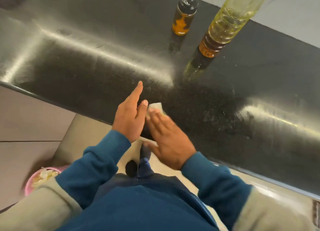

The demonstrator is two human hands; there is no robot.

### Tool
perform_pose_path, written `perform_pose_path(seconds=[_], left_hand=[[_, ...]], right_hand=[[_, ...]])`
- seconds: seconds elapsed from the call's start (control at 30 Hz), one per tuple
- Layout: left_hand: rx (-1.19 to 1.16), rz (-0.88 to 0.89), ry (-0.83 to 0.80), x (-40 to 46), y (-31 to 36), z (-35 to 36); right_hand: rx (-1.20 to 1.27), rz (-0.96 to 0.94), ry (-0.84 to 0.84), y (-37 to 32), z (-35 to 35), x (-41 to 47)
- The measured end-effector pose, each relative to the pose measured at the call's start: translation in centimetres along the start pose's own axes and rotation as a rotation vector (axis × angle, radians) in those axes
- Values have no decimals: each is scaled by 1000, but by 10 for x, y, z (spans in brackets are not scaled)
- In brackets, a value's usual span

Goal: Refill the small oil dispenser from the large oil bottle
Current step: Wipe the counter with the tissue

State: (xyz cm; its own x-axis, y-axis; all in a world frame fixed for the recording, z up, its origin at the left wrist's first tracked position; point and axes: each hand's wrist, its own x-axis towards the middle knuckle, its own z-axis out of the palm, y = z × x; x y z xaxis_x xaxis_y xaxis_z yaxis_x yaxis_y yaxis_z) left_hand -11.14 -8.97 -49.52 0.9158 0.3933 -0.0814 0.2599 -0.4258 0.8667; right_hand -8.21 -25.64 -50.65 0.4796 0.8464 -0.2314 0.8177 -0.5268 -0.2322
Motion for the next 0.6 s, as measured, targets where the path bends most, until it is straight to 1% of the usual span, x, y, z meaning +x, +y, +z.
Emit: perform_pose_path(seconds=[0.07, 0.1, 0.17, 0.2, 0.23, 0.27, 0.3, 0.37, 0.4, 0.43, 0.5, 0.57, 0.6], left_hand=[[-8, 7, -56, -10, -3, 4], [-9, 11, -73, -17, -2, 7], [-8, 18, -93, -27, 2, 14], [-1, 20, -99, -32, 5, 18], [5, 17, -100, -35, 7, 22], [6, 12, -97, -37, 9, 25], [4, 6, -90, -38, 9, 28], [11, -1, -86, -39, 9, 33], [20, 4, -90, -40, 7, 35], [26, 13, -96, -41, 5, 37], [28, 31, -107, -45, 4, 42], [29, 50, -121, -51, 6, 48], [29, 55, -125, -54, 8, 50]], right_hand=[[-87, 116, 25, 33, -2, -25], [-99, 231, 53, 49, -3, -29], [-55, 466, 117, 62, -10, -22], [-18, 542, 160, 56, -11, -13], [-10, 568, 187, 43, -8, -2], [-24, 535, 202, 27, -1, 6], [-45, 455, 197, 8, 10, 11], [-71, 245, 96, -28, 26, 0], [-55, 190, 78, -32, 29, -15], [-29, 191, 74, -26, 28, -32], [-8, 307, 103, 1, 26, -70], [-87, 483, 121, 44, 22, -101], [-86, 579, 140, 65, 18, -108]])
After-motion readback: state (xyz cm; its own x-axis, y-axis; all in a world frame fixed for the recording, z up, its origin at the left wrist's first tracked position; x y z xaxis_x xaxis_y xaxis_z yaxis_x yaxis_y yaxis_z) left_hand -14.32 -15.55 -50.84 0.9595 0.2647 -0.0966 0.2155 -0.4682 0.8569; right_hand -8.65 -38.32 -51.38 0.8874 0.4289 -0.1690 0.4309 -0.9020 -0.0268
